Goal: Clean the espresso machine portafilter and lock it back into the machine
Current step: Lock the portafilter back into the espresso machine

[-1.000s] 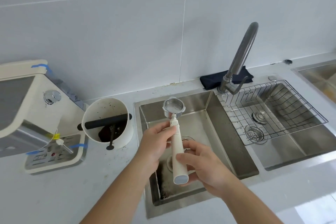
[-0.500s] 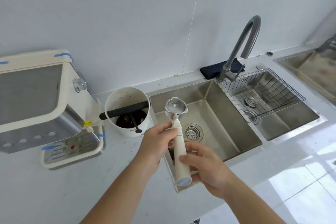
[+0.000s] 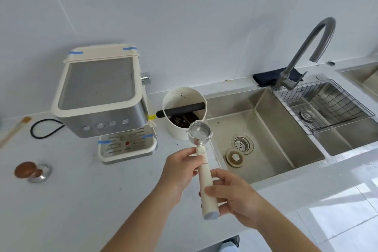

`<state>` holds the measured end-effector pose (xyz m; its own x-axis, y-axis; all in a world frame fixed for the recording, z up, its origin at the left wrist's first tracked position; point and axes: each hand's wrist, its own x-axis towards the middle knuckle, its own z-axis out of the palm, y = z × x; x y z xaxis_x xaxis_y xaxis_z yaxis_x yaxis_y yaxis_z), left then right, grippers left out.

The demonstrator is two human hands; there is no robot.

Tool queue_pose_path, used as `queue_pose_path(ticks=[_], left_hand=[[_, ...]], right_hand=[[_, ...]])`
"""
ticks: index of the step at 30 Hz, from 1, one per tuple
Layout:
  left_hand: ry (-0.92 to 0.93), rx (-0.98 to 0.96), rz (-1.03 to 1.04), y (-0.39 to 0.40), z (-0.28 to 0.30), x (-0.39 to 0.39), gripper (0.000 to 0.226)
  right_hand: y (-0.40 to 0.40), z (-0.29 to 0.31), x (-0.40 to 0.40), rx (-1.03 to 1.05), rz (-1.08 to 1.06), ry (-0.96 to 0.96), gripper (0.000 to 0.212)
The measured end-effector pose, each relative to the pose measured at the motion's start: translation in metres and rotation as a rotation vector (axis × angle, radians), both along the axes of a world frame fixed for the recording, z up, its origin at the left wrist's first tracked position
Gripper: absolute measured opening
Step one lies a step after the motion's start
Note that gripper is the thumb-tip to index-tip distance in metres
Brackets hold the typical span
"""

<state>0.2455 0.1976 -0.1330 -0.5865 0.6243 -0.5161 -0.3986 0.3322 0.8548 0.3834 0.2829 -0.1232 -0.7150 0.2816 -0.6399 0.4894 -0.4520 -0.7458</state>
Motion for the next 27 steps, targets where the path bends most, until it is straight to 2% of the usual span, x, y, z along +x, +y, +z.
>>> queue_pose_path(ticks=[13,27], left_hand=[[0.007,-0.061,0.071,-0.078,-0.022,-0.032,0.023],[0.084,-0.168,0.139,-0.140,-0.031,-0.067,0.022]], right_hand=[[-0.054,-0.023,-0.046,-0.002,0.204,-0.084,0.049],[-0.102,-0.040,-0.102,-0.112,0.384,-0.057,0.045]])
